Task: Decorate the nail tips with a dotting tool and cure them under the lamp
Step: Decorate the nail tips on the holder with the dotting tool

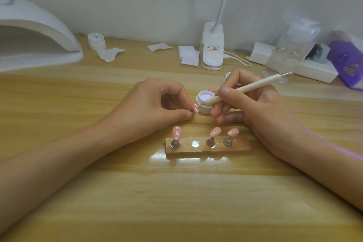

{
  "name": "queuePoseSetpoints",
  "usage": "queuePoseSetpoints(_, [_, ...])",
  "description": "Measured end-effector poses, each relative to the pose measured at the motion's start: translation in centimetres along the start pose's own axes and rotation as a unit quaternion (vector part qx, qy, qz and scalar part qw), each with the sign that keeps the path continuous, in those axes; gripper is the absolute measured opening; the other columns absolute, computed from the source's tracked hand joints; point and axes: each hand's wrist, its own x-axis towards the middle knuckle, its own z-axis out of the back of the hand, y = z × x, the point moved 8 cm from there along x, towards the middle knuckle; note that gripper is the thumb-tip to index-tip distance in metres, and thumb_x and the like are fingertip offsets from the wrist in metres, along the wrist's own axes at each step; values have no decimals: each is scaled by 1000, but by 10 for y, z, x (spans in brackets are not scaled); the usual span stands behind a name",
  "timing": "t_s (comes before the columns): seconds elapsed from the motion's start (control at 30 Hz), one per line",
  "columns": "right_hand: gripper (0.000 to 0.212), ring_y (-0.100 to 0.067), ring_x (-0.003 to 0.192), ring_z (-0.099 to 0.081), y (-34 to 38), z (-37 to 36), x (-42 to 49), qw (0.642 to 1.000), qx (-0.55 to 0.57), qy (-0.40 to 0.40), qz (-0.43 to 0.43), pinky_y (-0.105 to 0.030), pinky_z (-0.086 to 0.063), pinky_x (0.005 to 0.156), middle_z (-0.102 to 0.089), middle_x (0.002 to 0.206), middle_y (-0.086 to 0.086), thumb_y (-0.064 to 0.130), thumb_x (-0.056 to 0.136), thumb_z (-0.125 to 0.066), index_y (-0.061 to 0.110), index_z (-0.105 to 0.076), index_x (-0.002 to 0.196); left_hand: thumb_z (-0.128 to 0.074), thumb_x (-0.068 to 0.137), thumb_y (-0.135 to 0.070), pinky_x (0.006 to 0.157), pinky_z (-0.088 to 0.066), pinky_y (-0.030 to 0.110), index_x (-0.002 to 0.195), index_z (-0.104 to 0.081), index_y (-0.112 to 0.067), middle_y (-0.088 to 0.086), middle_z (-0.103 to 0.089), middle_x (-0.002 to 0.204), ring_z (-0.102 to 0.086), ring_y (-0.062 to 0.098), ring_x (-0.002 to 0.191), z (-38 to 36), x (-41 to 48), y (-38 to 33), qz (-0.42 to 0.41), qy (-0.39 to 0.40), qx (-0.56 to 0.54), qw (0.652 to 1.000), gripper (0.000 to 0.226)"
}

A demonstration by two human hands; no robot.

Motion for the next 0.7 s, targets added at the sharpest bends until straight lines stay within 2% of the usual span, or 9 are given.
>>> queuePoseSetpoints(0.1, [20,-16,63,-64,1,1,0,1000,1,-2,7,-25,-55,60,-70,70,-9,22,90,-65,18,-56,72,-80,76,-16,56,-39,4,70,-71,-30,-18,-67,63,-59,-5,57,0,0,1,1,0,5,1000,18])
queuePoseSetpoints(0.37, [17,-18,65,-65,5,3,0,999,18,-13,35,-26,-55,61,-69,72,-10,20,90,-61,20,-56,73,-81,76,-16,56,-39,4,71,-71,-29,-17,-69,66,-60,-5,57,0,0,1,0,-1,4,1000,17])
queuePoseSetpoints(0.7, [14,-19,70,-68,7,5,0,998,25,-17,47,-28,-56,65,-71,77,-11,31,86,-65,22,-58,77,-81,76,-13,57,-39,4,71,-71,-28,-19,-69,66,-60,-6,58,0,0,0,2,0,1,1000,18])
